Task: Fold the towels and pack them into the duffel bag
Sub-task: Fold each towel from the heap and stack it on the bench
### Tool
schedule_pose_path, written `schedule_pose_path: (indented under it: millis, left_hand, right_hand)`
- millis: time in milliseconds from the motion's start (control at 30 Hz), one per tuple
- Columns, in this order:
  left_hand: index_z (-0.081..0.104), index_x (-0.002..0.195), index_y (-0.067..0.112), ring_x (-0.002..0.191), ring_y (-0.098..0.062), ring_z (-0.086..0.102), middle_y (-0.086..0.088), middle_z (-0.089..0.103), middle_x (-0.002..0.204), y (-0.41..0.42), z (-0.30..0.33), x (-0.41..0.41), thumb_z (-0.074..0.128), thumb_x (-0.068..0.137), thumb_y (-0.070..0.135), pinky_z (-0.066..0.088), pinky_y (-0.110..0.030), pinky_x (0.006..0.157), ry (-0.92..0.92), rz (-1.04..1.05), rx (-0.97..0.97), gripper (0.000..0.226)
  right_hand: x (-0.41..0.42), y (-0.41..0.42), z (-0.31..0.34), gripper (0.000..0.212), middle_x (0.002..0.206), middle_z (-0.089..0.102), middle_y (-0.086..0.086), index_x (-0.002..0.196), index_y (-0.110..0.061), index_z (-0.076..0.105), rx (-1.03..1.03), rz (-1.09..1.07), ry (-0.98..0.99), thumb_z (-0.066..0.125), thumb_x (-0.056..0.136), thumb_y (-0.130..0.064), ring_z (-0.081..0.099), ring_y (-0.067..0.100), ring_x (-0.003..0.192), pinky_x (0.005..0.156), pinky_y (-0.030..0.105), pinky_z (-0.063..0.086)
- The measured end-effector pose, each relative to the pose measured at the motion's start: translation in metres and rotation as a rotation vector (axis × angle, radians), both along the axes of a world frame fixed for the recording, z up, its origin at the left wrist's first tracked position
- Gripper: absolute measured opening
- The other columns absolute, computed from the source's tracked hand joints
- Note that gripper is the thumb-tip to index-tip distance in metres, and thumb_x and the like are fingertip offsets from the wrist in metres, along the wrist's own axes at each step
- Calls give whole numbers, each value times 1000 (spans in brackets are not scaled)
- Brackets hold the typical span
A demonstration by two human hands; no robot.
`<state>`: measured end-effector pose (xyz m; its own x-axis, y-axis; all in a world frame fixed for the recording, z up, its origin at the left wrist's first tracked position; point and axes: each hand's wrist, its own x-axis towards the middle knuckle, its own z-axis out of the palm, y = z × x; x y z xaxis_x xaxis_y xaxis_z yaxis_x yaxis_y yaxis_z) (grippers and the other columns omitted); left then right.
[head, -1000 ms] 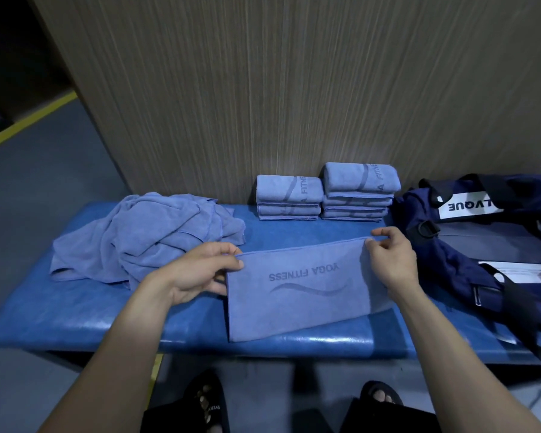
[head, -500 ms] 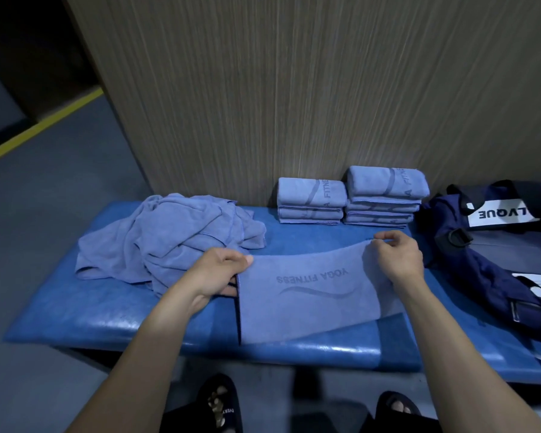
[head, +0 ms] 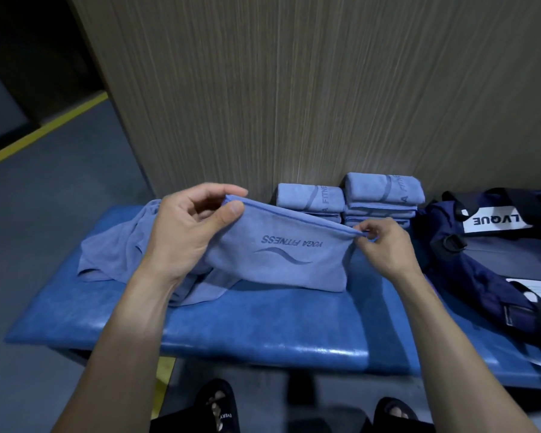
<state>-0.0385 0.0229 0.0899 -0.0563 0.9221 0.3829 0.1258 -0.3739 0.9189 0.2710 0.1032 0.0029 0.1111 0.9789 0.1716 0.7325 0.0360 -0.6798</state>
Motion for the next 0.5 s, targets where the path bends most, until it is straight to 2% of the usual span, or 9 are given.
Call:
schedule_pose_path:
  millis: [67,133,200,267,367,433,500]
  left_hand:
    - [75,96,18,73,3,59,14,73,82,0,0,0,74,79,19,46,-9,71,-7,-1,9,16]
    - [75,95,18,75,3,61,14,74,84,-1,0,1,75,79,18,46,-10,73,11,5,36,17]
    - [75,96,17,79,3,63,14,75,86,-2,2,3,75,80,18,46,-11,75,34,5,62,16]
    - [75,96,18,81,3,64,15,75,87,-4,5,3,75,80,18,46,-11,76,43,6,92,15]
    - [76,96,19,81,-5,63,7,73,86,-8,13,1,77,81,17,46,-15,74,77,-66,156,15]
    - [77,96,15,79,-17,63,-5,71,87,-14,17,2,79,79,15,45,-21,72,153,-175,170,16]
    - [79,95,15,81,-24,64,-9,70,87,-18,17,9,82,78,14,47,-26,73,256,-323,102,18]
  right_hand:
    - [-4,0,2,14,65,64,-4,79,-27,70,-26,-86,63,67,84,-13,61,22,71,63,31,42]
    - [-10,0,4,15,71,70,2,82,-25,71,-60,-169,209,62,84,-14,62,20,65,58,32,47]
    - [-19,0,9,19,75,74,12,84,-19,69,-82,-177,500,54,86,-7,66,19,59,51,27,50]
    - [-29,0,14,20,81,76,16,88,-14,64,-122,-122,820,48,88,-2,73,24,67,58,29,57]
    - [-36,3,20,19,90,76,9,95,-15,65,-141,-66,1057,48,91,-9,73,26,90,83,40,59]
    - [-38,8,19,14,82,72,3,90,-16,66,-166,-47,1250,53,94,-18,72,23,86,85,42,59]
    - [-39,13,13,16,76,68,0,88,-18,64,-215,-57,1351,58,98,-29,70,17,72,74,36,62]
